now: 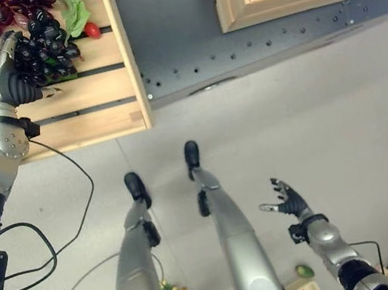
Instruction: Pick up the fruits from the basket on one side to the basket on the other side
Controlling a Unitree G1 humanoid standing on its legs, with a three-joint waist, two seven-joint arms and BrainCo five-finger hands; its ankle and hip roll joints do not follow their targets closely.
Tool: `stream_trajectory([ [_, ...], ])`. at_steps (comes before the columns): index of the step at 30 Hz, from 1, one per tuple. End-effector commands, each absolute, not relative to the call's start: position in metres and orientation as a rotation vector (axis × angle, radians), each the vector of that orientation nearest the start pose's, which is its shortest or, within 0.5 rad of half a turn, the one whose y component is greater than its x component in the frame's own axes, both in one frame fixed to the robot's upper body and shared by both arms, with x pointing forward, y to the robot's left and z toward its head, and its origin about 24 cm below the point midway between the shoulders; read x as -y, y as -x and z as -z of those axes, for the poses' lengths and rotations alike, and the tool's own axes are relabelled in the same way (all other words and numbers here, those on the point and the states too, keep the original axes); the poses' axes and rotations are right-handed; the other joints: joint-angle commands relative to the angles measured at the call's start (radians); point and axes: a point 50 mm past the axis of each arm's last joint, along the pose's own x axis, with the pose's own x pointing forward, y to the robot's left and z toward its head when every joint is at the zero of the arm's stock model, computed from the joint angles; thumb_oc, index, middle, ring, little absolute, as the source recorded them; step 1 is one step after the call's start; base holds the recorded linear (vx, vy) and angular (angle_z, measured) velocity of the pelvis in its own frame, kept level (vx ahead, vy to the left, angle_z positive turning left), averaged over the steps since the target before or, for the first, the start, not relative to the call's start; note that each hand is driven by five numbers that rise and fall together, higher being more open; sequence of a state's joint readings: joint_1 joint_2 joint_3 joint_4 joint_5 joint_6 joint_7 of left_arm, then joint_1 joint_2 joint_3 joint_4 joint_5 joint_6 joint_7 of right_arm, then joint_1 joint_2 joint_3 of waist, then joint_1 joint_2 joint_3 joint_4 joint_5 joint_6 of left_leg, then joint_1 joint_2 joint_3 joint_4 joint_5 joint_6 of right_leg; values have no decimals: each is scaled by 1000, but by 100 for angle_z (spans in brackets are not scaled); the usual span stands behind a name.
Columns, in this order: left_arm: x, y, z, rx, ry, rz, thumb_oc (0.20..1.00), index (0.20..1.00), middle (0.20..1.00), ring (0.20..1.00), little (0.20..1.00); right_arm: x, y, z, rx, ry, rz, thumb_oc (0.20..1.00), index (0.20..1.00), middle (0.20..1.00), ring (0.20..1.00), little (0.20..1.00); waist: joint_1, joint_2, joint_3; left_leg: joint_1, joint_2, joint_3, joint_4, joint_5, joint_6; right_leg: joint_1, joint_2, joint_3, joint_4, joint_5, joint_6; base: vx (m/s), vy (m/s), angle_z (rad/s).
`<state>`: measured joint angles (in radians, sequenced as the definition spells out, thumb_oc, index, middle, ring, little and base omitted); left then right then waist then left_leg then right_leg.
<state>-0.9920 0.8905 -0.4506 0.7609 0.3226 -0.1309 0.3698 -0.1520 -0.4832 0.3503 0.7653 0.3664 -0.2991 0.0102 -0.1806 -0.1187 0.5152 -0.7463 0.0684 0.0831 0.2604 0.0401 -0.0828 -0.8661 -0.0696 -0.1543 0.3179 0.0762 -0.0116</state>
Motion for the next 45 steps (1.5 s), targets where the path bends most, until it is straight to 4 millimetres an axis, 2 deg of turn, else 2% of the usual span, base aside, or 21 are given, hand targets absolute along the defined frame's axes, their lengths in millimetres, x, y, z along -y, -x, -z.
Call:
stream_trajectory([
  [1, -297, -367, -226, 320, -1293, -402, 426, 426, 426, 426, 426, 255, -219, 55, -407, 259, -48, 1000, 1000, 1000, 1000, 1000, 0, -38, 5, -39, -23, 6, 74, -85, 68, 8, 15, 24, 49, -49, 97, 0, 0, 0],
  [2, -297, -367, -226, 321, -1293, -402, 366, 366, 366, 366, 366, 255, -219, 55, -407, 258, -48, 1000, 1000, 1000, 1000, 1000, 0, -38, 5, -39, -23, 6, 73, -85, 68, 8, 15, 24, 49, -49, 97, 0, 0, 0],
  [3, -297, -368, -227, 321, -1292, -405, 200, 200, 200, 200, 200, 255, -219, 54, -405, 260, -49, 1000, 1000, 1000, 1000, 1000, -1, -39, 4, -41, -22, 4, 74, -85, 68, 8, 15, 25, 48, -48, 97, 0, 0, 0],
  [27, -296, -366, -212, 299, -1267, -401, 200, 200, 200, 200, 200, 252, -225, 47, -362, 256, -47, 1000, 1000, 1000, 1000, 1000, 3, -43, 4, -46, -25, 2, 78, -87, 70, 6, 15, 24, 47, -45, 98, 0, 0, 0],
  [32, -293, -366, -209, 312, -1208, -393, 200, 200, 200, 200, 200, 251, -224, 48, -365, 250, -52, 1000, 1000, 1000, 1000, 1000, 4, -40, 5, -44, -24, 4, 79, -86, 69, 6, 13, 24, 48, -46, 97, 0, 0, 0],
  [36, -284, -360, -211, 395, -1018, -391, 200, 200, 200, 200, 200, 252, -222, 48, -363, 242, -44, 1000, 1000, 1000, 1000, 1000, 11, -35, 5, -36, -28, 5, 67, -81, 67, 14, 15, 25, 40, -46, 96, 0, 0, 0],
  [37, -285, -360, -211, 395, -1018, -391, 200, 200, 200, 200, 200, 252, -222, 48, -363, 243, -44, 1000, 1000, 1000, 1000, 1000, 10, -35, 5, -36, -28, 5, 67, -81, 67, 14, 15, 25, 40, -46, 96, 0, 0, 0],
  [39, -278, -353, -214, 478, -877, -398, 200, 200, 200, 200, 200, 253, -220, 49, -360, 235, -34, 1000, 1000, 1000, 1000, 1000, 17, -31, 5, -33, -30, 6, 60, -79, 65, 16, 14, 24, 37, -47, 95, 0, 0, 0],
  [43, -274, -335, -211, 554, -779, -391, 200, 200, 200, 200, 200, 255, -216, 49, -356, 233, -27, 1000, 1000, 1000, 1000, 1000, 25, -24, 5, -27, -34, 2, 55, -79, 64, 20, 12, 21, 35, -50, 94, 0, 0, 0],
  [45, -274, -318, -200, 597, -695, -397, 200, 200, 200, 200, 200, 257, -214, 50, -361, 233, -16, 1000, 1000, 1000, 1000, 1000, 39, -18, 5, -16, -37, 1, 48, -80, 63, 27, 9, 19, 34, -52, 95, 0, 0, 0],
])
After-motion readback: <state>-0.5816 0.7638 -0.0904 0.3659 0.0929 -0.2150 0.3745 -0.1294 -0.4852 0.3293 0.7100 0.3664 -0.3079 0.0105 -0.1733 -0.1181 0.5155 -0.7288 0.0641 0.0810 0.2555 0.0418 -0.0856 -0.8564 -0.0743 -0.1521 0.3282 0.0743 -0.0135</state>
